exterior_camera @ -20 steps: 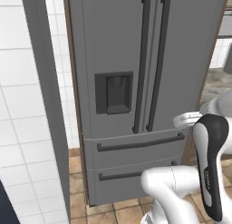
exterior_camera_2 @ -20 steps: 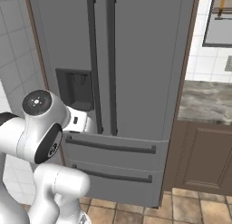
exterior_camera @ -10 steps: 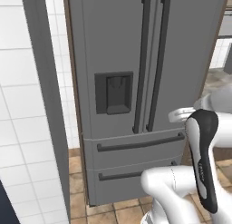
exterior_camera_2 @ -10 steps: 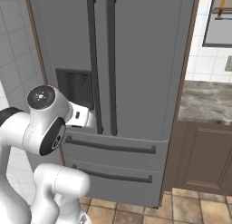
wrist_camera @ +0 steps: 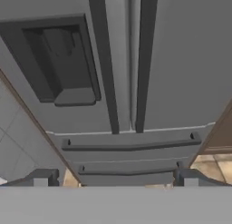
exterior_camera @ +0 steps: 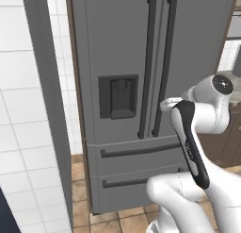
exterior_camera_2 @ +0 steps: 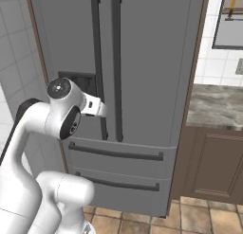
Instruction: Take the cake and donut from the fridge and place them on the empty tray on the dining counter.
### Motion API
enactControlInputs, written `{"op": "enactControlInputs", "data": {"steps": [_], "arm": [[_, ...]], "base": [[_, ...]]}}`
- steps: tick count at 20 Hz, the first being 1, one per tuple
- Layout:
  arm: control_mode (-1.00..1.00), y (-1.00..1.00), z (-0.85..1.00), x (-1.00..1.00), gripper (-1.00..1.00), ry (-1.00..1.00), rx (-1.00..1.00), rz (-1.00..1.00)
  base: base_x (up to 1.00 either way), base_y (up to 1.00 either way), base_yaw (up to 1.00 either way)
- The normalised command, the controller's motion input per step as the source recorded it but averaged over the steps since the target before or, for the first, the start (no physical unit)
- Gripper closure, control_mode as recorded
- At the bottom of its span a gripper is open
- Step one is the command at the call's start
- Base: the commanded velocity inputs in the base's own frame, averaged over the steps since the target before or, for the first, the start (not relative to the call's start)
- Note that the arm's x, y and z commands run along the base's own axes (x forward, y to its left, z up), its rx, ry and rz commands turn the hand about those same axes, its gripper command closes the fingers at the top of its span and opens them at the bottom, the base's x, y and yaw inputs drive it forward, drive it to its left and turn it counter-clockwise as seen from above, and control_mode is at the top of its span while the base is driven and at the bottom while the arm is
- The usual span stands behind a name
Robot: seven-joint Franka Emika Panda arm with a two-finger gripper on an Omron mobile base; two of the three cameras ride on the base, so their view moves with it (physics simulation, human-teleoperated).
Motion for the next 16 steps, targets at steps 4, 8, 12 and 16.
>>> {"op": "enactControlInputs", "data": {"steps": [4,8,12,16], "arm": [[-1.00,0.06,0.36,0.38,-1.00,-0.19,0.00,0.00],[-1.00,0.18,0.35,0.06,-1.00,-0.38,0.00,0.01],[-1.00,0.24,0.32,0.03,-1.00,-0.26,0.00,0.00],[-1.00,0.08,0.14,0.13,-1.00,-0.10,0.00,0.00]], "base": [[0.00,0.00,0.00],[0.00,0.00,0.00],[0.00,0.00,0.00],[0.00,0.00,0.00]]}}
